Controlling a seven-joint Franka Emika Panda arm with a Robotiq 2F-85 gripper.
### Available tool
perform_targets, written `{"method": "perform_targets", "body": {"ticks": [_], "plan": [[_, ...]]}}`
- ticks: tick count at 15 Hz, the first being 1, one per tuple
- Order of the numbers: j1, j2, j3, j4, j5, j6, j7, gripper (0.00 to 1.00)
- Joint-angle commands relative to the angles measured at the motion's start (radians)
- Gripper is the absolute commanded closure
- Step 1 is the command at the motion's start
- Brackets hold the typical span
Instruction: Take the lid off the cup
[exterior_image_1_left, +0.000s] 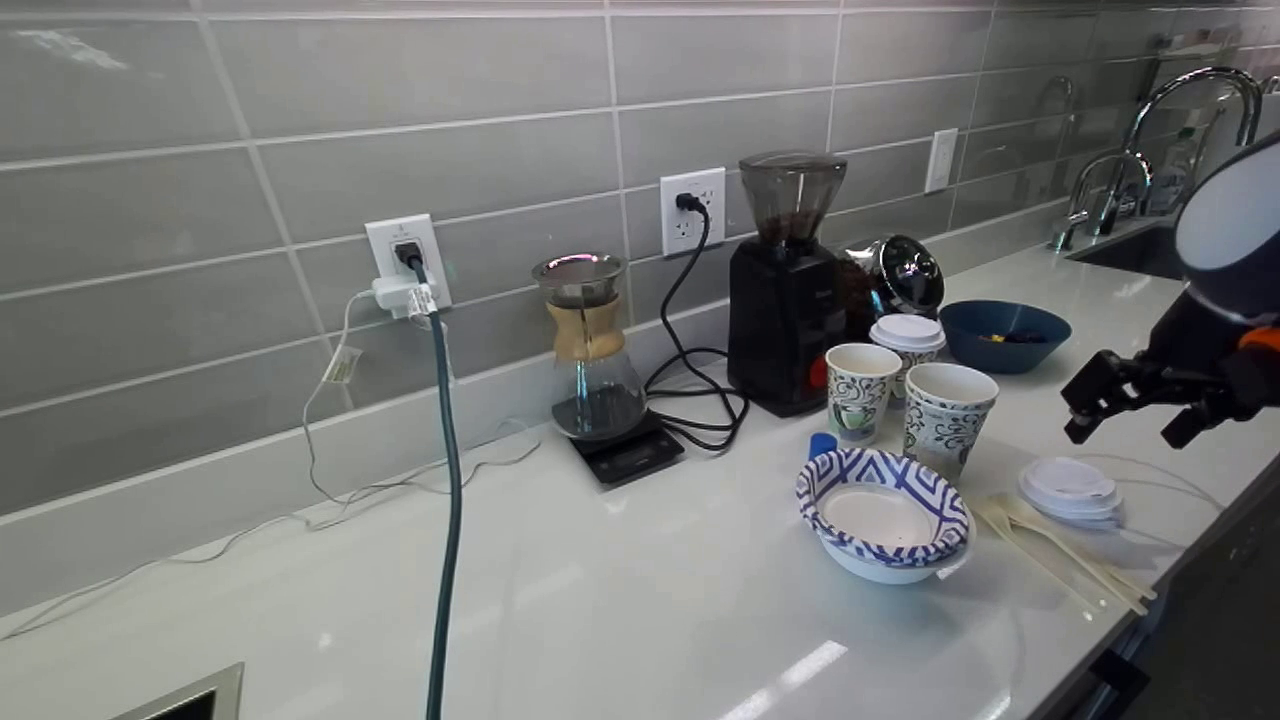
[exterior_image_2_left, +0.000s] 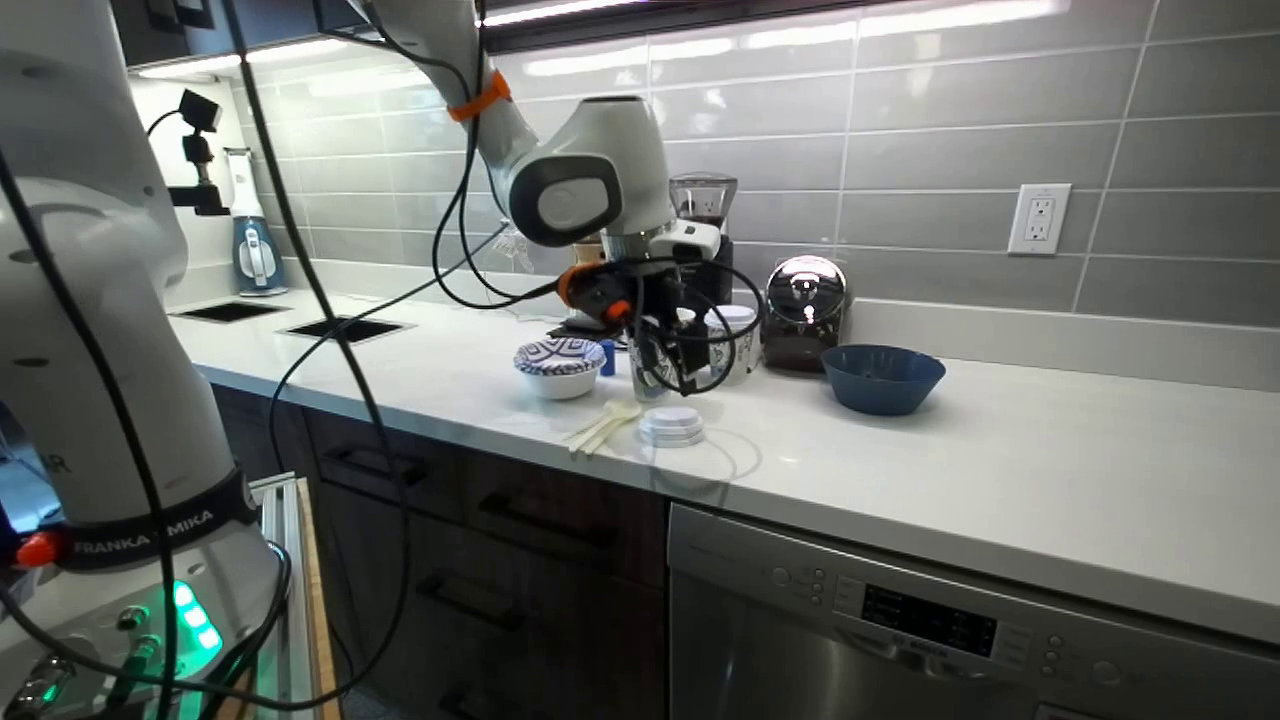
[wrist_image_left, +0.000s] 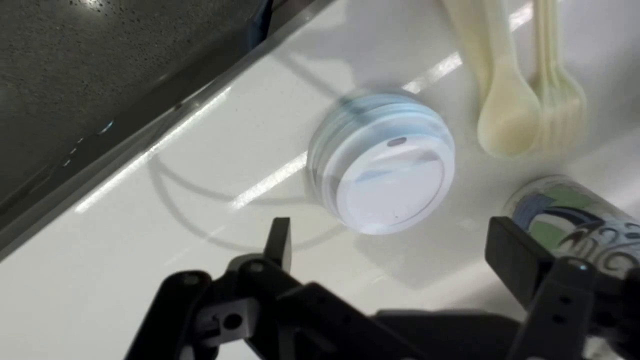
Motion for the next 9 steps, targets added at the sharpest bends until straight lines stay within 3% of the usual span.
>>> {"method": "perform_targets", "body": {"ticks": [1, 3, 5, 9], "plan": [[0.036, -0.198, -0.009, -0.005, 0.028, -0.27, -0.02, 0.0], [0.076, -0.287, -0.022, 0.008, 0.105, -0.42, -0.061, 0.0], [0.112, -0.356, -0.039, 0.019, 0.151, -0.496, -0.077, 0.0], [0.173, -0.46, -0.102, 0.043, 0.253, -0.546, -0.149, 0.0]]}}
